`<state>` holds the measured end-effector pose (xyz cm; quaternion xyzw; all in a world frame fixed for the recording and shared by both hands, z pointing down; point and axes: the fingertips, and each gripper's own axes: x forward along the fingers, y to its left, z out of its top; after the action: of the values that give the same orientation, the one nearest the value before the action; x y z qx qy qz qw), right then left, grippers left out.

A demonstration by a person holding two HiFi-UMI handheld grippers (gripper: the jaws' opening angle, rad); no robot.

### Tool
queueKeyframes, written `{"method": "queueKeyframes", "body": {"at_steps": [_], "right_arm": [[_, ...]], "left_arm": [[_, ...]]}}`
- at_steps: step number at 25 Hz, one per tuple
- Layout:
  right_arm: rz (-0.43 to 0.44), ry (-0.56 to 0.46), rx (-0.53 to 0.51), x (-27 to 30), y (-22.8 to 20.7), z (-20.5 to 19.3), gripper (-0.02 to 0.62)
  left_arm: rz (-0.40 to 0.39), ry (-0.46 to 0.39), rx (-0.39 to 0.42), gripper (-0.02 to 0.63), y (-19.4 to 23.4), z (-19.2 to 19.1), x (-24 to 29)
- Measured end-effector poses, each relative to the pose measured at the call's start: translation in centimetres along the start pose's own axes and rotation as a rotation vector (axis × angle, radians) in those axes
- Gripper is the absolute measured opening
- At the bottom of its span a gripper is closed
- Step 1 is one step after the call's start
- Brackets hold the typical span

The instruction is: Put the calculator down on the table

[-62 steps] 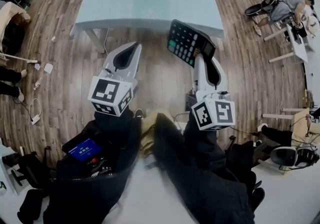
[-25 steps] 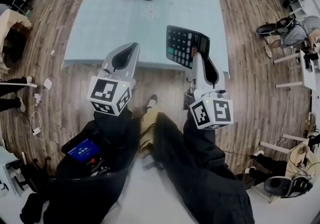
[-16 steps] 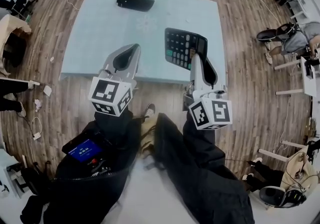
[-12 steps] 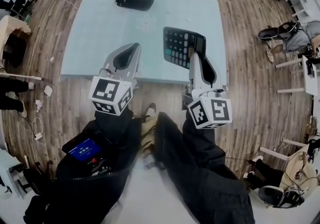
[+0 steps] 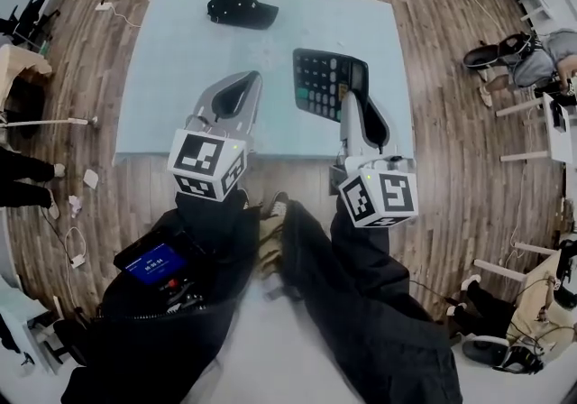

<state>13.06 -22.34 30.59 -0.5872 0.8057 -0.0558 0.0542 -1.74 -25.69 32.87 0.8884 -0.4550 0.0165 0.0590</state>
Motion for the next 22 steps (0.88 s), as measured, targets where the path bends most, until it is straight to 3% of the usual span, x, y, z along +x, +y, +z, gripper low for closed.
{"method": "queueKeyframes", "body": {"at_steps": [13, 22], "right_arm": [[0.015, 0.006, -0.008, 4.9, 0.9, -0.5, 0.055], [0.037, 0.049, 0.007, 6.3, 1.6, -2.1, 0.055]], "left_arm": [[0.036, -0.051, 0.028, -0.002, 3.7, 1.1, 2.1], [0.030, -0.006, 0.016, -0.002, 4.5, -0.8, 2.8]]}}
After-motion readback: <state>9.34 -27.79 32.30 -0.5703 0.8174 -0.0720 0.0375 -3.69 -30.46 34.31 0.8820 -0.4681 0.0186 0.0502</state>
